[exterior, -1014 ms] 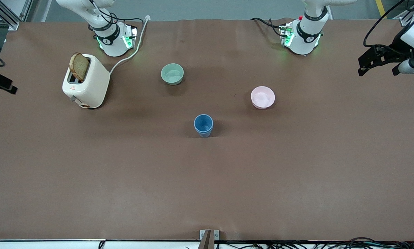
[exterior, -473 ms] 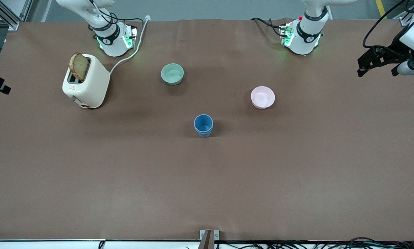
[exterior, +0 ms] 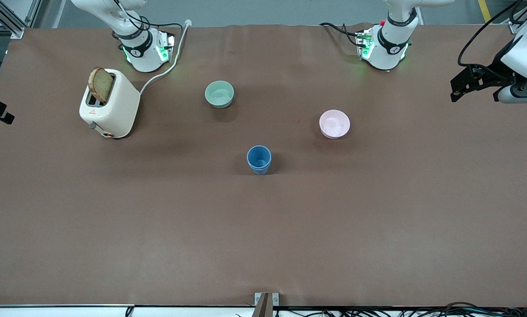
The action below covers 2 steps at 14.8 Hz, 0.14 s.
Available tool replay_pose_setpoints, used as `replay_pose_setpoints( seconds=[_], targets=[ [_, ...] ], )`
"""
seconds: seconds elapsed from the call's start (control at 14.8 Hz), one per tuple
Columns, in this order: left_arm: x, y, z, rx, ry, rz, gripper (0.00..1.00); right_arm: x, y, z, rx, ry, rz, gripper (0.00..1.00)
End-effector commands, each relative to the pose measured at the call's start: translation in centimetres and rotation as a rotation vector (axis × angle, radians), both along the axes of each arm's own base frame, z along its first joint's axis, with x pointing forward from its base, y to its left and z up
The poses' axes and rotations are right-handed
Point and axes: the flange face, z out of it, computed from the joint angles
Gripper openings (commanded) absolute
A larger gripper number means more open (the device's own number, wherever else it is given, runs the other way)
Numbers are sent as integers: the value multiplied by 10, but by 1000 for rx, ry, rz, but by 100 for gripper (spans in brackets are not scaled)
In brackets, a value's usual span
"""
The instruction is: Stack blue cups with both arms
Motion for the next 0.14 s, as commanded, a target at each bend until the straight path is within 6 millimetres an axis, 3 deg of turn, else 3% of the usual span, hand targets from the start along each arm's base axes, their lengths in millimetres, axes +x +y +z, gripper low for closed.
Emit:
replay_pose_setpoints(
  seconds=[0.0,0.07],
  targets=[
    [1,1,7,-13,-9,2,100,-2,8,1,-39,10,26,100],
    [1,1,8,-13,-9,4,100,-3,8,1,-38,13,26,100]
  ],
)
